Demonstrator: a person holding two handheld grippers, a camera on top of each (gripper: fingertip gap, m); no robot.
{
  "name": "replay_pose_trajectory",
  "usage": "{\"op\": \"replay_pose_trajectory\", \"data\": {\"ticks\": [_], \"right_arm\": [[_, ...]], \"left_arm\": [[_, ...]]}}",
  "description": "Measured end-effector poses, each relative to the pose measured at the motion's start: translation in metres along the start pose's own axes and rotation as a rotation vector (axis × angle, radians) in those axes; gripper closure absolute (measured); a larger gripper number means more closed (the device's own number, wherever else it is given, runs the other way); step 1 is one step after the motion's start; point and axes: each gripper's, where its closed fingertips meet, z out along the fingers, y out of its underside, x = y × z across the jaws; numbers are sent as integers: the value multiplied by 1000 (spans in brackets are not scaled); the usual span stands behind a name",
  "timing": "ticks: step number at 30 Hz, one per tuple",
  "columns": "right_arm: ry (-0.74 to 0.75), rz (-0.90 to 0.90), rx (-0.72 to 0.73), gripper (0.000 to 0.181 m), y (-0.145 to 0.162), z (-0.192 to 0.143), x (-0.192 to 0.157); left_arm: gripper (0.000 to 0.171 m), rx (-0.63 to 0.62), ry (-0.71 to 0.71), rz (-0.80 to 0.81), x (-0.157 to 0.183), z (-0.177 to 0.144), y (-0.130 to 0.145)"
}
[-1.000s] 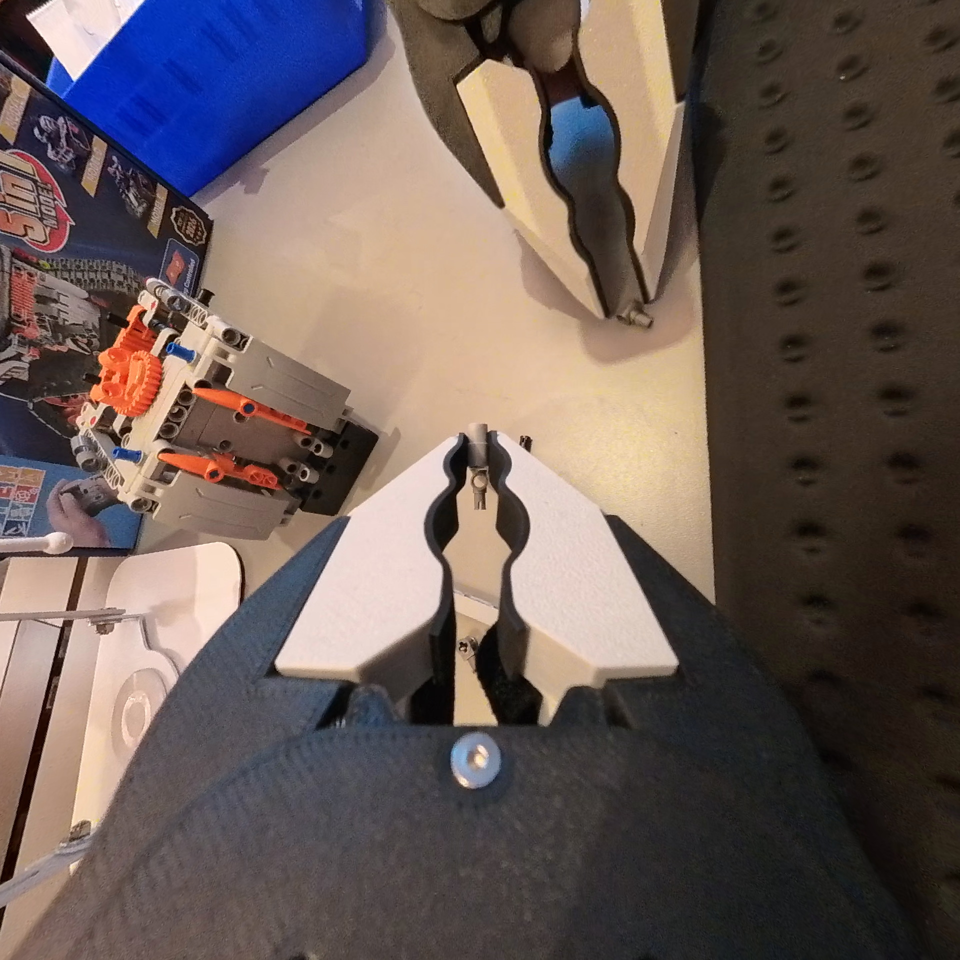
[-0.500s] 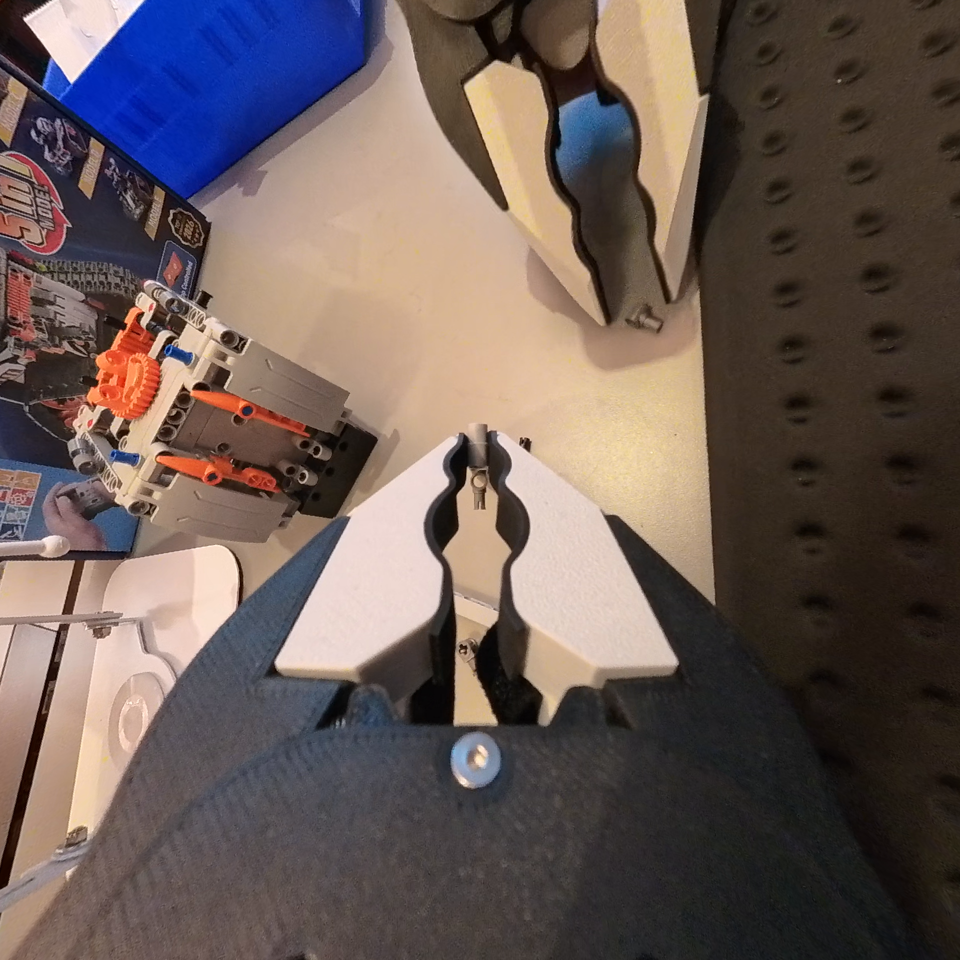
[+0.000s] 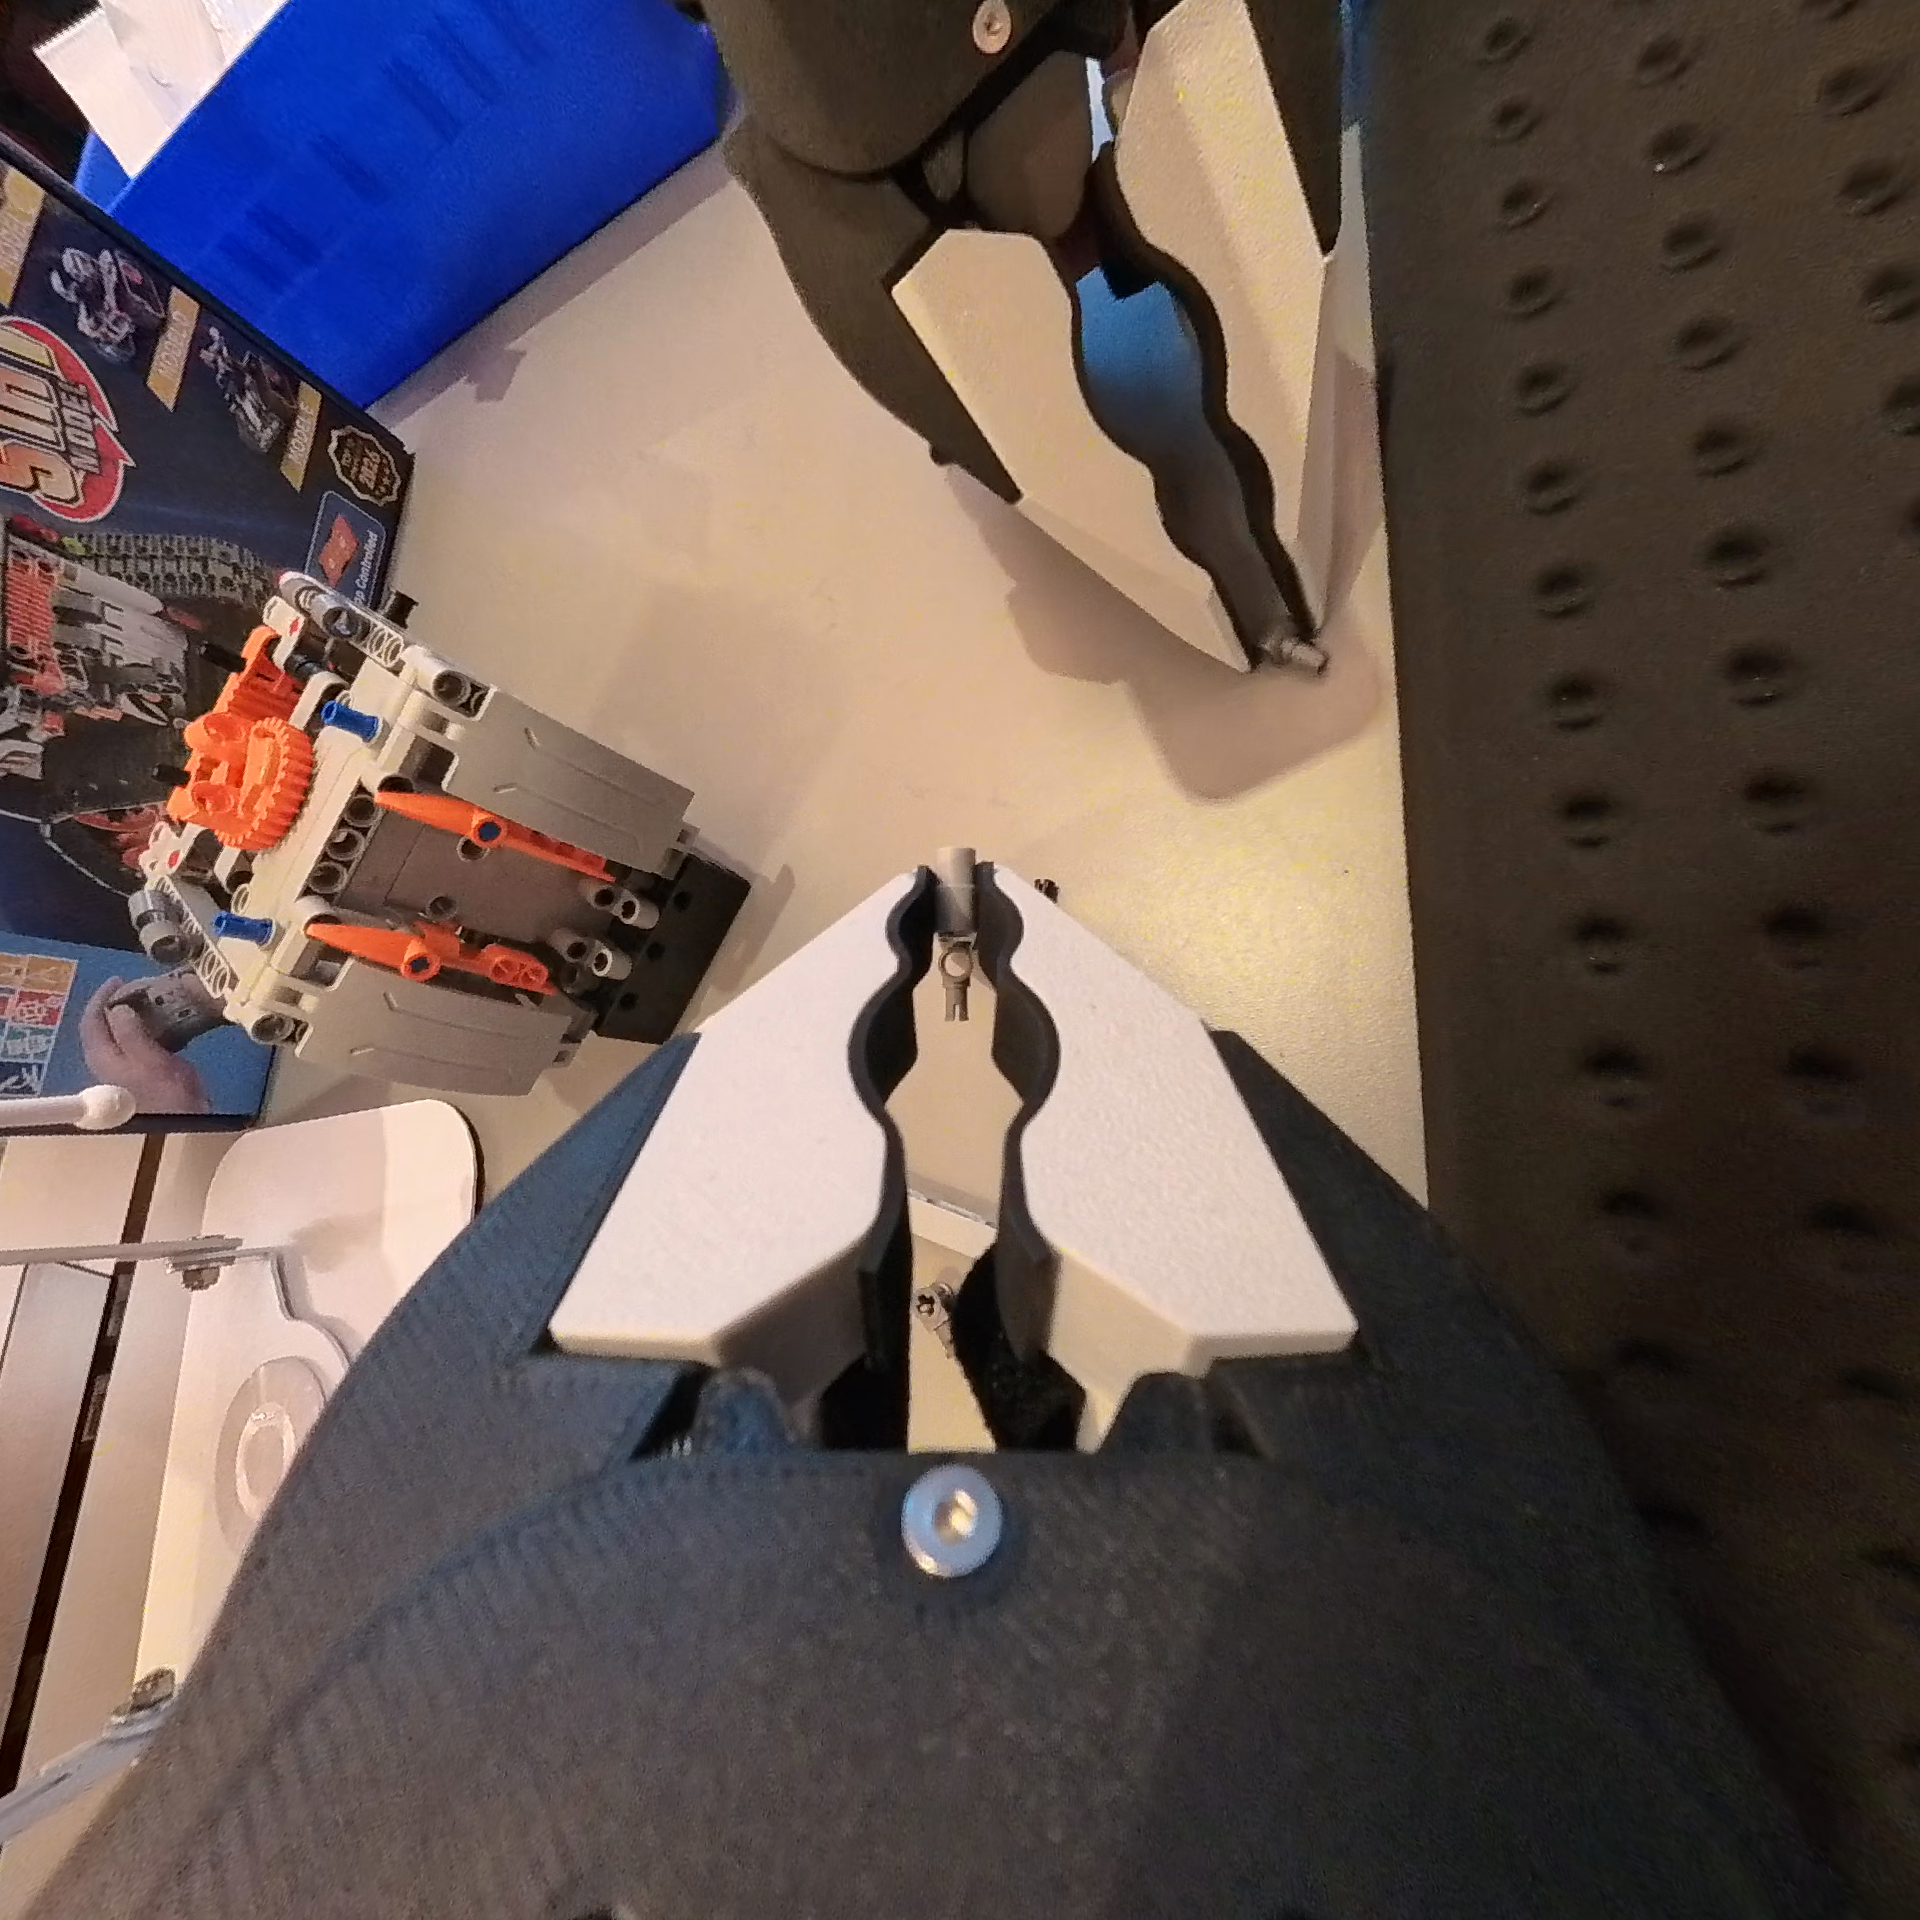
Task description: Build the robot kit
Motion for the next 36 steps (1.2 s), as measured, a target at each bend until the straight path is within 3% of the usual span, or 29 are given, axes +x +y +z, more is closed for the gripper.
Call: {"op": "replay_pose_trajectory", "data": {"ticks": [7, 15, 18, 36], "right_arm": [[67, 115, 58, 176, -6, -7, 9], [429, 242, 173, 177, -50, -36, 48], [515, 258, 154, 177, -53, -40, 59], [494, 270, 150, 177, -52, -31, 62]], "left_arm": [[167, 9, 0, -6, 0, 0, -2], [166, 13, -27, -43, -6, 0, -5], [167, 2, -43, -36, -7, 1, -6], [164, -63, -76, 100, 3, 10, 0]]}}
